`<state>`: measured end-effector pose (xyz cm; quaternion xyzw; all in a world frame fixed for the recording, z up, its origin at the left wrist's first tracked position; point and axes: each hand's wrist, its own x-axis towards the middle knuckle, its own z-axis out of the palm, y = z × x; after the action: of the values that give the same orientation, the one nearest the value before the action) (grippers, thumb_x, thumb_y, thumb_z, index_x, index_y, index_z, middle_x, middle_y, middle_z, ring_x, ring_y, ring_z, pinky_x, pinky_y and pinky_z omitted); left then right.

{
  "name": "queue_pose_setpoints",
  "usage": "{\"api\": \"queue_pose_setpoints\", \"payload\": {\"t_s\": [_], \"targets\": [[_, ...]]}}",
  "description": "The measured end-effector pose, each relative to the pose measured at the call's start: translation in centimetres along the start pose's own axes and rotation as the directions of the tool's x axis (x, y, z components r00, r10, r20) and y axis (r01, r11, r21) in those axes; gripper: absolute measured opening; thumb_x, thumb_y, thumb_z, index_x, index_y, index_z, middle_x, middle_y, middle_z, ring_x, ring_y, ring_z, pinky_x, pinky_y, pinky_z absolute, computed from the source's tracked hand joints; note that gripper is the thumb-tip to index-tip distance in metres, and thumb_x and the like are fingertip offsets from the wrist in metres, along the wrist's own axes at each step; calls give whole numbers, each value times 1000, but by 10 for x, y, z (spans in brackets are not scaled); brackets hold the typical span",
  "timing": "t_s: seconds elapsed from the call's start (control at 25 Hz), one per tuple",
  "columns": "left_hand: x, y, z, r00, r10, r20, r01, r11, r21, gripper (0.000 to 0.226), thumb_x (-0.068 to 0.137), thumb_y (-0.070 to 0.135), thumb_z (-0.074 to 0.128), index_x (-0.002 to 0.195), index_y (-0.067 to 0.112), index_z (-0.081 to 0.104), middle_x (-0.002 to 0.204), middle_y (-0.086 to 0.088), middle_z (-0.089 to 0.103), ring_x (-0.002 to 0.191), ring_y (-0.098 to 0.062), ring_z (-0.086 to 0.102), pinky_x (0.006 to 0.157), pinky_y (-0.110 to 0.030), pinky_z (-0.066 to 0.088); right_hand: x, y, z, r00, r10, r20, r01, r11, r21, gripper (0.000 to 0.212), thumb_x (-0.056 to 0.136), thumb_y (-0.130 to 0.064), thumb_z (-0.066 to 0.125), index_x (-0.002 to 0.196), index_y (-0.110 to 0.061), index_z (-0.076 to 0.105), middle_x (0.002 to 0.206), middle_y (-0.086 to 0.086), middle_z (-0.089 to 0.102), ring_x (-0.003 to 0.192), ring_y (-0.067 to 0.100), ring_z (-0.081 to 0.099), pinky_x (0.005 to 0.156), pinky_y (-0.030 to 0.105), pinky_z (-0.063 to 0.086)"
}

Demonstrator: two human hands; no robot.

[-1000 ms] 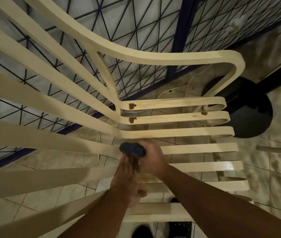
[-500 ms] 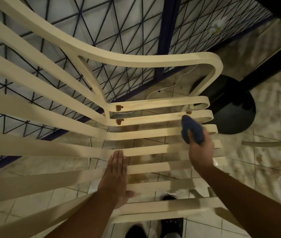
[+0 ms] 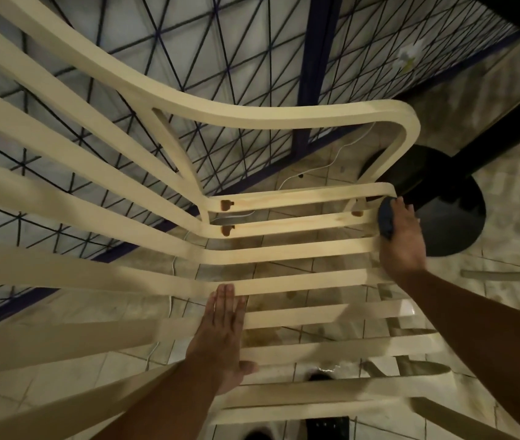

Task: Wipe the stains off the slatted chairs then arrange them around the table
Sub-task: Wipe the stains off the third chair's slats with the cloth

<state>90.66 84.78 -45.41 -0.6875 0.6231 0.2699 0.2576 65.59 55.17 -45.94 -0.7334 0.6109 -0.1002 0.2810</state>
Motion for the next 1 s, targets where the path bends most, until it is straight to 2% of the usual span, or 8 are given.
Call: {"api": "queue_pose_setpoints", "payload": {"t_s": [0.12,0.32,0.4,0.48,0.6,0.72,0.84,1.0], "targets": [[1,-1,0,1000,8,-6,-8,1000,-9,118,93,79,36,146,3,-38,142,-27,-56,137,-43,-49,122,-56,-18,18,0,10,992,-106,74,117,979,-164,71,90,-26,59,155,-8,35,160,17,35,152,35,22,125,58,15],[2,-1,0,1000,9,-19,-10,1000,-7,118,92,79,38,151,4,-33,144,-28,-54,138,-44,-46,122,-56,-17,-7,-40,24,893,-370,257,432,866,-254,76,100,-4,51,163,-20,12,169,-5,5,156,16,-4,126,36,-5],[2,-2,1,1000,16,-26,-16,1000,-8,118,92,78,39,152,6,-33,145,-27,-54,139,-44,-46,122,-56,-16,0,-33,21,906,-327,267,403,860,-314,79,99,-1,51,163,-19,9,169,-5,2,157,17,-3,127,37,-1],[2,-1,1,999,17,-41,-18,1000,-16,118,92,78,39,152,7,-33,145,-28,-53,140,-45,-45,122,-56,-15,2,-21,12,961,-237,139,274,864,-423,87,94,0,60,163,-15,8,170,5,4,157,26,3,128,44,9],[3,-1,3,998,22,-64,-23,1000,-13,119,91,78,40,153,6,-31,145,-30,-52,140,-46,-44,122,-57,-15,-1,-15,13,997,-70,20,71,884,-461,97,87,5,64,161,-10,3,169,10,-2,156,33,-5,127,48,4],[3,-1,7,996,13,-85,-15,1000,-19,121,90,80,41,153,5,-30,145,-31,-52,140,-47,-43,121,-58,-15,-1,-39,28,988,-143,60,155,895,-419,87,91,6,55,162,-11,8,170,10,1,156,32,-8,126,48,-3],[5,1,7,994,6,-113,-10,999,-33,124,89,81,43,152,6,-32,146,-32,-51,140,-49,-42,121,-58,-17,-5,-65,37,939,-255,230,326,872,-365,79,98,6,46,163,-17,8,171,2,0,157,23,-9,119,33,-13],[4,1,8,993,3,-120,-7,999,-34,124,89,80,44,150,5,-34,147,-33,-49,140,-50,-41,120,-57,-21,9,-48,17,913,-250,323,372,836,-404,84,97,7,50,163,-18,5,170,-1,-1,157,22,-7,123,35,-6]]}}
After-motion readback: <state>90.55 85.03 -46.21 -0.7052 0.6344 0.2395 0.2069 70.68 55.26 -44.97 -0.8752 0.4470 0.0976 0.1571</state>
